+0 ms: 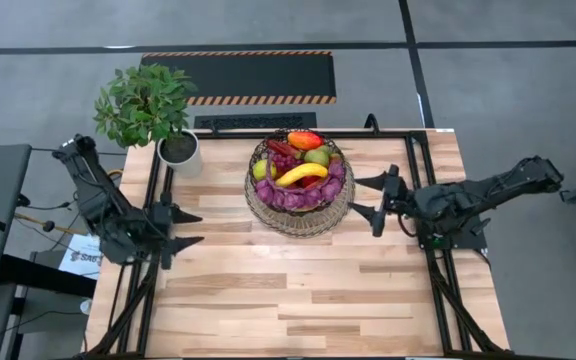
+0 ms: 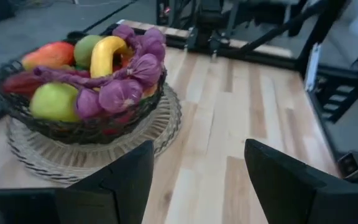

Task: Build produce basket
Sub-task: Return to Home Position

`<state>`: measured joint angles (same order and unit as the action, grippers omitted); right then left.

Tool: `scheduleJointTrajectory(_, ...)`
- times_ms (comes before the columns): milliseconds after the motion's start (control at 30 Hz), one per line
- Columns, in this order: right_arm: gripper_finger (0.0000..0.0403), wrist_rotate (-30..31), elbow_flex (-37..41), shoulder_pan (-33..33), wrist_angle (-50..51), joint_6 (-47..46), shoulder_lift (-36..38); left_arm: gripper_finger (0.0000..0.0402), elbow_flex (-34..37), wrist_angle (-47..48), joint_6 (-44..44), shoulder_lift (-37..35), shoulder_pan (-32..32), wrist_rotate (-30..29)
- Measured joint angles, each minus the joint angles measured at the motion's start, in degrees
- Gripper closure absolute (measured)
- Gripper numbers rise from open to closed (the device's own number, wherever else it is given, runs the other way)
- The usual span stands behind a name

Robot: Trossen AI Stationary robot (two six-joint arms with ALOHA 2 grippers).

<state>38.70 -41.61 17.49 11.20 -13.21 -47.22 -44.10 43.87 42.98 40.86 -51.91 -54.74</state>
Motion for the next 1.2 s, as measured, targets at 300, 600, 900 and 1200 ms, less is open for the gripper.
scheduleJointTrajectory(300, 0.0052, -4.3, 13.8, -1.5, -14.3, -0.4, 12.5, 0.0165, 13.0, -10.8, -5.1, -18.7, -2.6, 1.1)
scheduleJointTrajectory(600, 0.0054, -13.4, 24.0, -1.5, -23.5, -0.1, 22.1, 0.0165, 28.3, -28.5, -19.6, -38.9, -2.9, 24.2)
scheduleJointTrajectory(900, 0.0051, -16.6, 37.7, -1.5, -39.2, -0.5, 27.2, 0.0165, 35.8, -41.3, -25.8, -40.8, -2.7, 39.9)
scheduleJointTrajectory(1200, 0.0054, -14.4, 39.4, -3.2, -41.1, -1.9, 30.5, 0.0165, 38.2, -44.7, -24.9, -40.7, -2.7, 42.3)
